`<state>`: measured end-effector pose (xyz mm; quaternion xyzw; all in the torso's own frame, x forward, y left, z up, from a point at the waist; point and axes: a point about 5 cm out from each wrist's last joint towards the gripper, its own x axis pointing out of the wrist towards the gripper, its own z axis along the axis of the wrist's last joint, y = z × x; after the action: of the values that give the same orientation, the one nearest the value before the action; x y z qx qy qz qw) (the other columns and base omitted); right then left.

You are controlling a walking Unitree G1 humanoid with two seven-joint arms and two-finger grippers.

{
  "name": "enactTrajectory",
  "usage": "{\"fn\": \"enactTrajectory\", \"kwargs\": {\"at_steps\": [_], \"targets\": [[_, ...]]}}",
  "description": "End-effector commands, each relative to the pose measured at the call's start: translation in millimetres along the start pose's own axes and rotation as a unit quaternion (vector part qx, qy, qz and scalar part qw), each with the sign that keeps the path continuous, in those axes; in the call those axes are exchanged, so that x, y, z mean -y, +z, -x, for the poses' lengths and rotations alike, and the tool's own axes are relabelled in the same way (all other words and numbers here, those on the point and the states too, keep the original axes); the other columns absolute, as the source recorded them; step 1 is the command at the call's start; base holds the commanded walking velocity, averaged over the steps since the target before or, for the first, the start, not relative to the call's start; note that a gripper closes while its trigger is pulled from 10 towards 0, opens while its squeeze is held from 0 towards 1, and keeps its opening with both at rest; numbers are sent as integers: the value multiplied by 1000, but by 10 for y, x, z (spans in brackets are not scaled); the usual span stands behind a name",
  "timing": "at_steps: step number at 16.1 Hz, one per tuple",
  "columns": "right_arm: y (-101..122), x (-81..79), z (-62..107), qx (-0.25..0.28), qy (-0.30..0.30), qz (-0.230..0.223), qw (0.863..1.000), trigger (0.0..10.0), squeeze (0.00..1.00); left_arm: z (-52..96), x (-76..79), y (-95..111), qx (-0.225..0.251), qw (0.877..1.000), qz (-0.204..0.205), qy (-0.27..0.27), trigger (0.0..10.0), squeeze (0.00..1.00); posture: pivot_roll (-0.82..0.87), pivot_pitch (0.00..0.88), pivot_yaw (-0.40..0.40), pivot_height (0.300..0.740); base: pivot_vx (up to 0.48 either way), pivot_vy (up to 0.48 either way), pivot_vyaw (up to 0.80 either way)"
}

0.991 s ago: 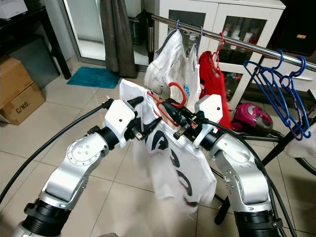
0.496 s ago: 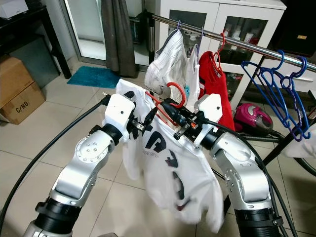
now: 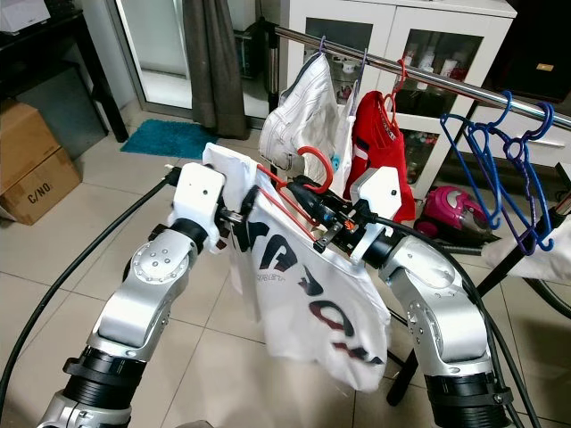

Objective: Hang hanger

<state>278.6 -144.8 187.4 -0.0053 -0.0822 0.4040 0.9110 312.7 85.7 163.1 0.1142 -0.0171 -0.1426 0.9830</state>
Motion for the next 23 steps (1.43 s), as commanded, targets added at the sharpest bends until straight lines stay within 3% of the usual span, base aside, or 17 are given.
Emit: {"fn": "enactTrajectory", "kwargs": {"at_steps": [1,5,6,7,8,11,23], "targets": [[70,42,-4,16,-1,11,1000,0,0,-16,-51,10,-6,1000,-8,20,10000,0,-7,0,-1,740,0,0,0],[70,68,4,17,-6,11,1000,0,0,2,76,49,10,1000,3,-15,10000,0,-8,0,-1,740,0,0,0],[75,73,-2,19,-7,11,1000,0,0,0,98,50,13,1000,9,-23,5333,0,-9,0,0,740,0,0,0],[77,74,-4,20,-7,12,1000,0,0,-3,119,65,19,999,18,-35,2235,0,-8,0,2,740,0,0,0],[77,73,-5,20,-6,12,1000,0,0,-9,147,84,25,998,24,-50,0,0,-8,0,4,740,0,0,0],[79,73,-3,22,-5,14,1000,0,0,-32,192,109,31,996,21,-75,0,0,-10,0,8,740,0,0,0],[69,73,13,22,-6,14,1000,0,0,-85,81,77,21,998,19,-48,0,0,-9,0,13,740,0,0,0]]}}
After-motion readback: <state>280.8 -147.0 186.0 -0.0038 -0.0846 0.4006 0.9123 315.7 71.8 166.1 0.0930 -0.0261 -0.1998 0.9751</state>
